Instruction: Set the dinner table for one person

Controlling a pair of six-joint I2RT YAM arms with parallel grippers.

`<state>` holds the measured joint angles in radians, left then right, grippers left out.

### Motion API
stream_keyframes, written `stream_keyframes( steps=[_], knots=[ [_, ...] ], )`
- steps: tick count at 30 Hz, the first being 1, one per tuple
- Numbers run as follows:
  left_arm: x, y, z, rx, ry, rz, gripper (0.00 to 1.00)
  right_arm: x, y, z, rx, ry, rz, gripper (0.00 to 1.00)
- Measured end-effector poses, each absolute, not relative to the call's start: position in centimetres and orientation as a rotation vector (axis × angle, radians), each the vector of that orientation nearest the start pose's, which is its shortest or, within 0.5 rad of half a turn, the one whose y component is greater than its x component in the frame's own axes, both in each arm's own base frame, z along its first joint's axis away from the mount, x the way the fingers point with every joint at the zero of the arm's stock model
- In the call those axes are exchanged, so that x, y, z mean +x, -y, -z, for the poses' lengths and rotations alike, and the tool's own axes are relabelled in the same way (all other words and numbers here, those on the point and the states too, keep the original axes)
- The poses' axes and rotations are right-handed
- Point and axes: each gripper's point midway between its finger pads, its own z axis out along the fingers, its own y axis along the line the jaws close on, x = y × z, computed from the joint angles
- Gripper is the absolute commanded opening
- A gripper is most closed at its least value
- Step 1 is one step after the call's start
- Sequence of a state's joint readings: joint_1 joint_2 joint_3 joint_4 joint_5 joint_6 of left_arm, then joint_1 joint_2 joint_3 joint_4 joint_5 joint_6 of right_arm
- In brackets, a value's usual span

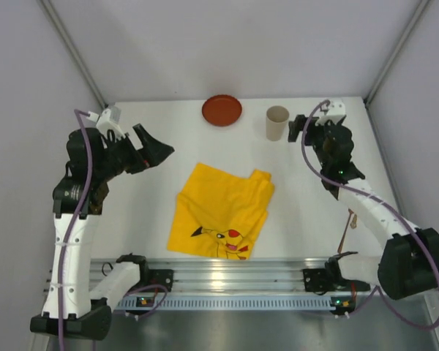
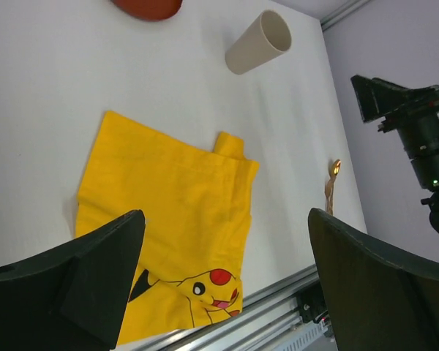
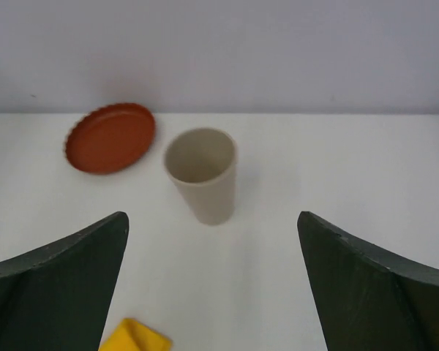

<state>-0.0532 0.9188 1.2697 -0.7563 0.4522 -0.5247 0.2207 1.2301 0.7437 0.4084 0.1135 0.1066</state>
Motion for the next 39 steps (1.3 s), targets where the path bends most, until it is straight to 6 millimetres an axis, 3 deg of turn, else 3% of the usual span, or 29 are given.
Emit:
stream_keyframes(
  steps=[2,4,6,7,9,10,12,14,16,17,20,22,29,36,39],
  knots=[
    [25.7,11.4,-36.0,-0.152,-2.007,0.850,0.98,41.0,-11.9,-29.2,-0.072,-1.607,-0.260,1.00],
    [26.1,12.2,-36.9,-0.123,-1.974,0.909,0.98,38.8,-16.8,-34.1,-0.166,-1.559,-0.403,1.00],
    [26.7,12.5,-35.2,-0.203,-1.989,0.960,0.98,35.6,-19.6,-37.3,-0.154,-1.556,-0.568,1.00],
    [26.8,12.6,-32.9,-0.270,-2.033,0.986,0.98,34.7,-19.5,-37.4,-0.114,-1.584,-0.608,0.95],
    [27.0,13.3,-27.4,-0.396,-2.104,1.096,0.98,33.6,-17.9,-35.2,-0.009,-1.695,-0.653,0.92],
    [26.7,13.9,-24.1,-0.468,-2.179,1.150,0.98,33.3,-17.2,-33.1,0.032,-1.772,-0.661,0.93],
    [25.4,14.6,-16.7,-0.645,-2.400,1.162,0.98,32.3,-16.2,-27.3,0.106,-1.972,-0.645,0.94],
    [24.0,14.4,-13.1,-0.742,-2.546,1.080,0.98,30.0,-16.1,-21.1,0.142,-2.179,-0.632,0.94],
    [23.5,14.0,-13.2,-0.708,-2.566,1.015,0.97,25.9,-15.4,-15.2,0.193,-2.401,-0.615,0.94],
    [23.6,13.9,-13.6,-0.689,-2.557,0.997,0.96,24.0,-15.0,-13.2,0.221,-2.483,-0.609,0.93],
    [24.3,13.0,-14.8,-0.622,-2.536,0.902,0.91,19.9,-14.6,-9.7,0.282,-2.622,-0.647,0.92],
    [24.2,12.3,-14.3,-0.614,-2.549,0.833,0.89,18.6,-14.8,-8.3,0.299,-2.685,-0.664,0.90],
    [19.7,10.0,-10.8,-0.693,-2.678,0.615,0.79,16.7,-15.8,-3.1,0.360,-2.863,-0.718,0.84],
    [16.4,8.9,-10.3,-0.701,-2.688,0.549,0.74,18.3,-19.0,-3.1,0.366,-2.844,-0.919,0.72],
    [15.8,8.7,-9.8,-0.715,-2.711,0.530,0.74,19.5,-20.6,-2.9,0.339,-2.829,-0.969,0.60]
  ],
)
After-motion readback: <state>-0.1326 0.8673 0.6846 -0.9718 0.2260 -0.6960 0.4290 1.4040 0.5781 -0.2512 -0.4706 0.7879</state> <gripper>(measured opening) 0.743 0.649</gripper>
